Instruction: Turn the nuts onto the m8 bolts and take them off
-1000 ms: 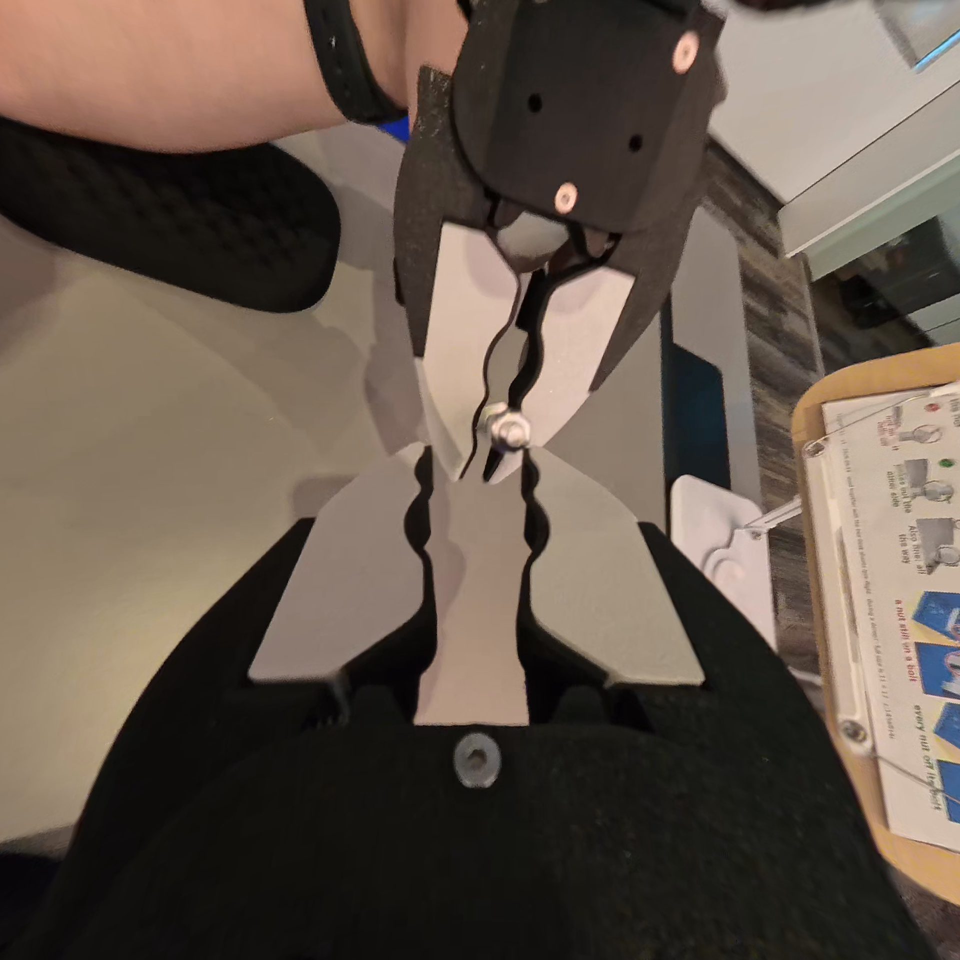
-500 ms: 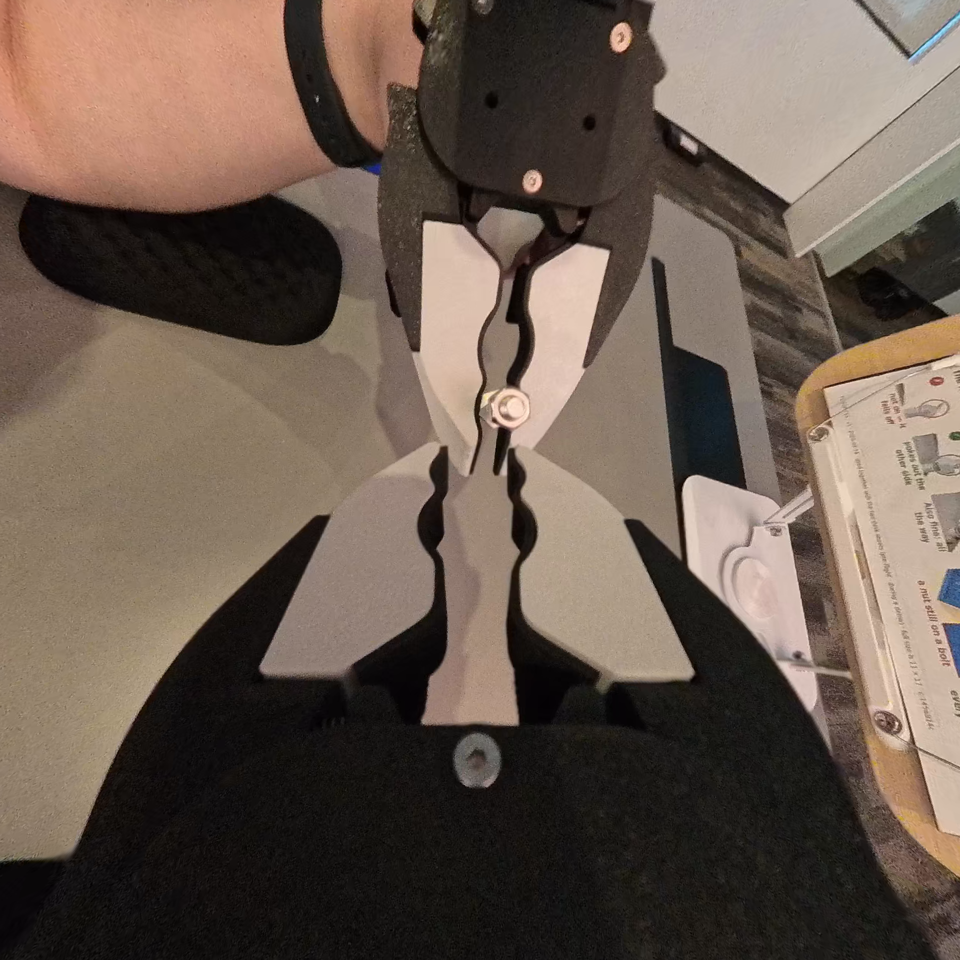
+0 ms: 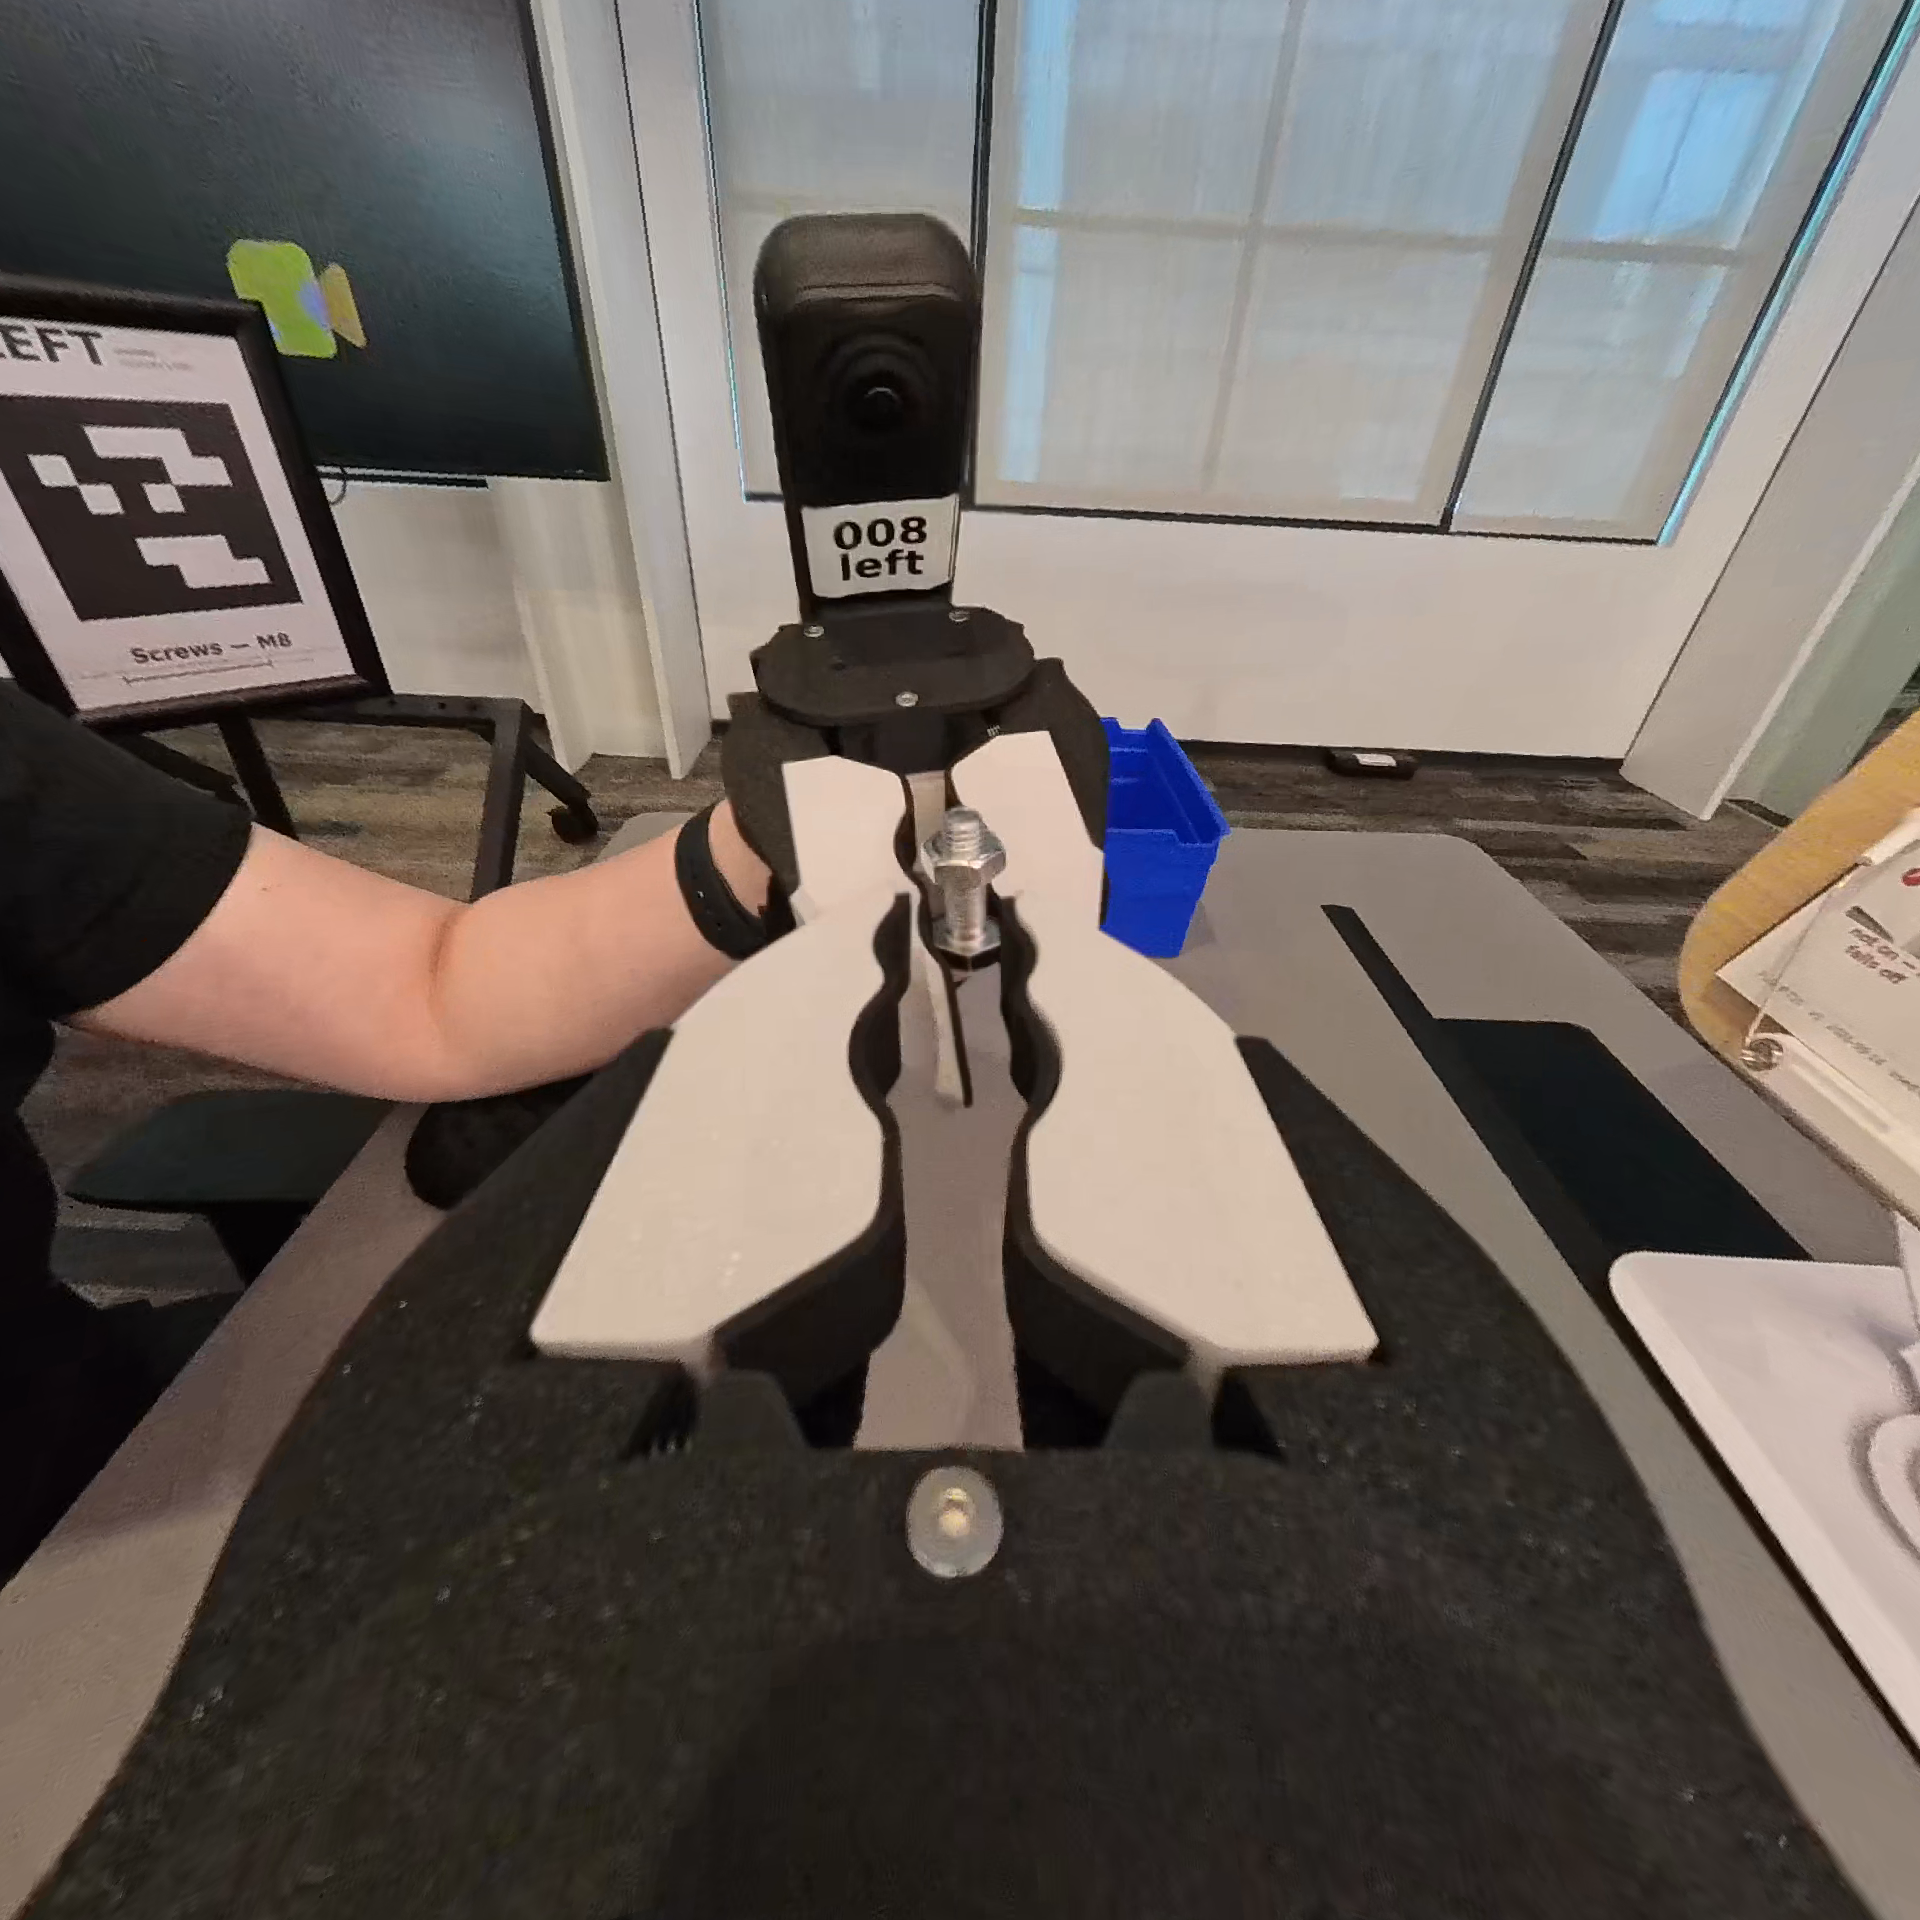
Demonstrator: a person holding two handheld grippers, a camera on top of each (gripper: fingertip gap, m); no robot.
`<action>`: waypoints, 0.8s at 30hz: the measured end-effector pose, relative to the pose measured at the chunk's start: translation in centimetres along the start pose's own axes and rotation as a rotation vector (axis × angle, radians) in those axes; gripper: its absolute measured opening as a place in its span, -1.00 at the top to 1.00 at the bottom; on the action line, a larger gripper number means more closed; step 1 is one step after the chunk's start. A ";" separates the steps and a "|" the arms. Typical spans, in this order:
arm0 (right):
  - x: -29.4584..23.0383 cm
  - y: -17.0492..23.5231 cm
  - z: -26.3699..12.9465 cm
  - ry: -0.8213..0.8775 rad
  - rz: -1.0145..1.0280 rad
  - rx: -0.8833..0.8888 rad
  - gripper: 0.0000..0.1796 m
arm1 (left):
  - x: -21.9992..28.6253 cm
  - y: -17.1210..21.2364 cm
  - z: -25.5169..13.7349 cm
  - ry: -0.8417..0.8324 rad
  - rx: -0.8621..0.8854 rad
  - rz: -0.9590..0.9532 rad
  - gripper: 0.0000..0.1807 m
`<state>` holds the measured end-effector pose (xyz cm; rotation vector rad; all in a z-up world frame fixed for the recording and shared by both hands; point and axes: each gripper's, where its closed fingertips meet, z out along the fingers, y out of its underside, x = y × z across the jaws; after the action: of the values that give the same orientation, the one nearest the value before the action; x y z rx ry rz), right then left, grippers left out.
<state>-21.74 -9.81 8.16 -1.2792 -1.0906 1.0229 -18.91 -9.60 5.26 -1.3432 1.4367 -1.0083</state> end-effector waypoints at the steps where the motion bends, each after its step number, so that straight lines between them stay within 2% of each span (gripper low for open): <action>1: 0.0 0.0 0.2 -0.004 0.010 0.006 0.83 | 0.0 -0.1 0.0 0.004 0.005 -0.004 0.89; 8: -0.4 0.3 1.3 -0.029 0.038 0.050 0.88 | 0.6 -0.3 0.2 0.035 0.018 -0.017 0.89; 24: -0.5 -0.4 1.1 -0.063 0.071 0.127 0.92 | 1.0 -1.1 -0.3 0.079 0.073 -0.055 0.89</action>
<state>-22.92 -10.06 8.53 -1.1969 -1.0167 1.1737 -18.92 -10.66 6.34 -1.3092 1.4140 -1.1505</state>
